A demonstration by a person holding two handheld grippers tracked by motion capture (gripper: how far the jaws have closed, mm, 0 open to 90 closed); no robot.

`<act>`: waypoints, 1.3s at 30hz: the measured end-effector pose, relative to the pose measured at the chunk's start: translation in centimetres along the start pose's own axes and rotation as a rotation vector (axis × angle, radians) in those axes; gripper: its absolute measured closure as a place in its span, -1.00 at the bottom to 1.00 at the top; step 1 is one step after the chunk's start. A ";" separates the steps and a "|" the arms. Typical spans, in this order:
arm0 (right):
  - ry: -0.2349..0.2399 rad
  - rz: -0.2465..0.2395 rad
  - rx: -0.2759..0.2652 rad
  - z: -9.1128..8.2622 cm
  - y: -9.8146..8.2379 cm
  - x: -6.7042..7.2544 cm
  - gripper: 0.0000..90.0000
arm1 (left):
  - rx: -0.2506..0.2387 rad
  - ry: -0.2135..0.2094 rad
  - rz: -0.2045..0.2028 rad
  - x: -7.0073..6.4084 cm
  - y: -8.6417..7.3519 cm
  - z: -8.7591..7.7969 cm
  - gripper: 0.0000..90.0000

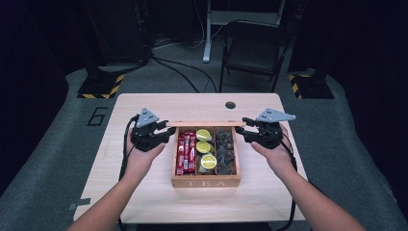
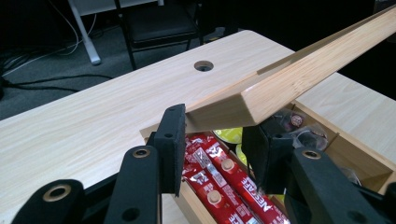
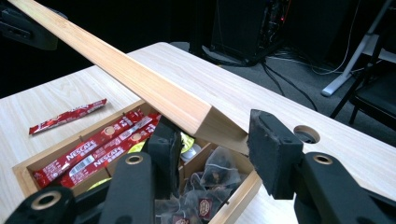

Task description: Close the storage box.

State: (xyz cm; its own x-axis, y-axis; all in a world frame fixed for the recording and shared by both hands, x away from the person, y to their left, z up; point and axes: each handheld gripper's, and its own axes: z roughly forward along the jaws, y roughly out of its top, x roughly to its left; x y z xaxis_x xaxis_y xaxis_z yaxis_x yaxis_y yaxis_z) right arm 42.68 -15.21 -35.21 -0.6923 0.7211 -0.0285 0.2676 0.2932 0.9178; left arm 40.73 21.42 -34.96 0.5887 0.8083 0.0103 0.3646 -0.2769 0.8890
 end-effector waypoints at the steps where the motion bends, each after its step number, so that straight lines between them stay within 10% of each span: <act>1: -0.001 0.008 0.006 -0.1 -0.1 0.1 0.21 | -0.005 -0.001 -0.002 -0.1 -0.2 -0.1 0.33; 39: 0.013 -0.017 0.029 -1.0 -7.7 3.4 0.13 | 0.025 -0.088 -0.015 -2.1 -7.9 -0.2 0.18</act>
State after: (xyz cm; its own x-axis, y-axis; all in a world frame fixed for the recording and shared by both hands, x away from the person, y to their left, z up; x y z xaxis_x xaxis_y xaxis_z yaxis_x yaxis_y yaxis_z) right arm 37.62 -15.68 -41.93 -0.7051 0.7080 -0.0388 0.2747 0.3232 0.9056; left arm 36.45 22.02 -41.94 0.6438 0.7640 -0.0437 0.3909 -0.2792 0.8771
